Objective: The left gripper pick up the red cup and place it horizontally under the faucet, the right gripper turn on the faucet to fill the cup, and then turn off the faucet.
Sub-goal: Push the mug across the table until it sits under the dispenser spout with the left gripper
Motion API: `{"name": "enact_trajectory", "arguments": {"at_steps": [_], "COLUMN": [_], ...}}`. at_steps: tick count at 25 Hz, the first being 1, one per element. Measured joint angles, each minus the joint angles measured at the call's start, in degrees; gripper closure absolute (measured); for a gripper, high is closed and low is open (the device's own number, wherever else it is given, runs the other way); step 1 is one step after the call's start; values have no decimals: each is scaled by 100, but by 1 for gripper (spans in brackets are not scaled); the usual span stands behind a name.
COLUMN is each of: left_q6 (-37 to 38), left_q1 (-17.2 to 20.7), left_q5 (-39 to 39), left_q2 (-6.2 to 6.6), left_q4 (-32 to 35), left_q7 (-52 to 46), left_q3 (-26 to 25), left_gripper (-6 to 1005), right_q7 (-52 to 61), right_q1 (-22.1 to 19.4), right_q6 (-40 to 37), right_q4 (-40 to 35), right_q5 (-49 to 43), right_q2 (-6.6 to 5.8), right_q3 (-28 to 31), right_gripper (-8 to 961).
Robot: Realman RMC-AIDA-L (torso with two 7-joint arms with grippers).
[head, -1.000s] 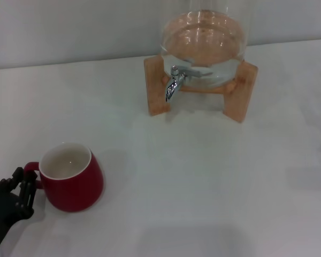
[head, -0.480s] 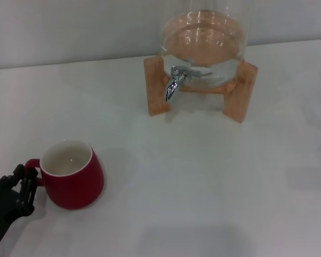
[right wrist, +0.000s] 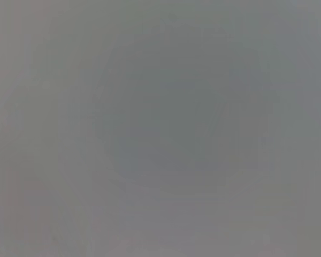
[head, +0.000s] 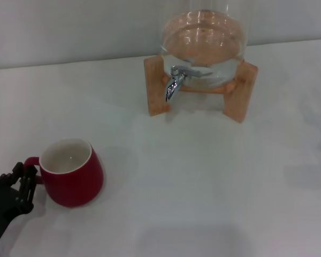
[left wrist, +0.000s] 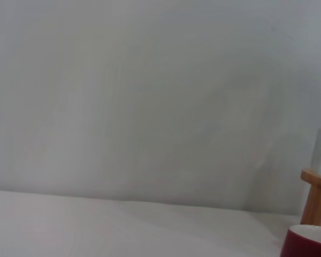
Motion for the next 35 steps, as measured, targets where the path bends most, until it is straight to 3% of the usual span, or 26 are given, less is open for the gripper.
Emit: {"name": "enact_trajectory", "arguments": {"at_steps": [23, 35], "left_q6": [-127, -132], "left_q1": [-70, -286], "left_q5": [-52, -56], "left_q2": [-1, 8], "left_q4": [0, 0], "left_q7": [136, 97], "left_q3": [-29, -28], "left_gripper": [810, 811], "right_q7": [0, 13], "right_q1": [16, 37], "right_q6": [10, 26], "right_q4": [-61, -70], "right_q5": [0, 5], "right_q2": [0, 0], "right_q3": [0, 5], "right_gripper": [78, 78]}}
